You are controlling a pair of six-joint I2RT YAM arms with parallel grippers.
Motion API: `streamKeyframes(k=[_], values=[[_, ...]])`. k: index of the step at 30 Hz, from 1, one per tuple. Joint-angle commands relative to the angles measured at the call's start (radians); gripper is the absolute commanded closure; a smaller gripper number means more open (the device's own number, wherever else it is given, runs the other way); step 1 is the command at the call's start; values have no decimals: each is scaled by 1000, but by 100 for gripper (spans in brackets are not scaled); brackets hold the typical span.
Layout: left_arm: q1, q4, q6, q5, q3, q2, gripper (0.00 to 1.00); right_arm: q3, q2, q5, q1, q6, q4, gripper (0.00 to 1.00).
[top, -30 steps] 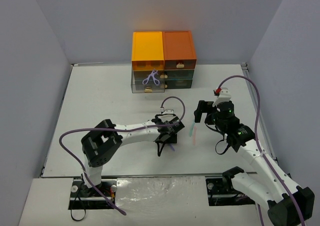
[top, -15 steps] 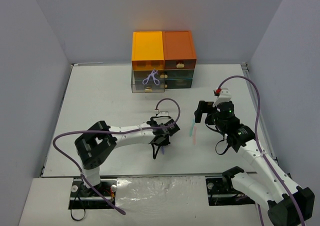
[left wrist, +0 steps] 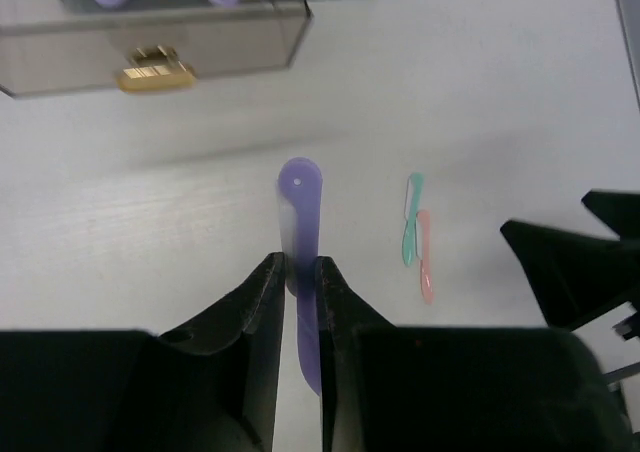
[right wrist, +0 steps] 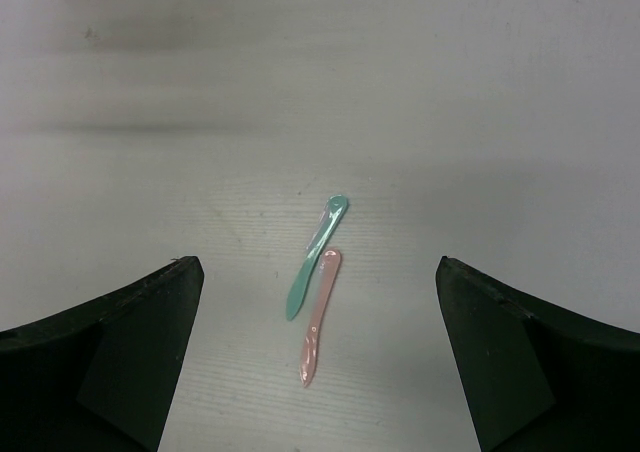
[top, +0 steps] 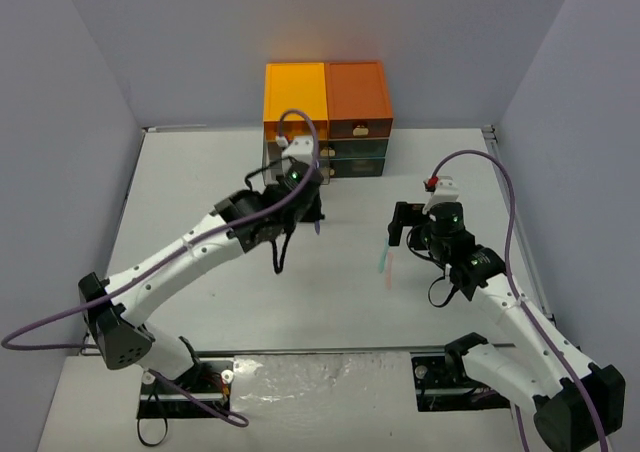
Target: Organize the makeup
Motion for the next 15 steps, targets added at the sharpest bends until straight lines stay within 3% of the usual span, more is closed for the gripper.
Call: streamKeyframes(k=[1,8,15], values=[[179,-3,206,60,193,35,100,46,34,19,-5,5,57,0],[374,27,389,244,505,263,100,27,52,3,-5,8,57,0],[431,-17,478,288,740,478,92,-5,91,-5,-4,60,48,0]])
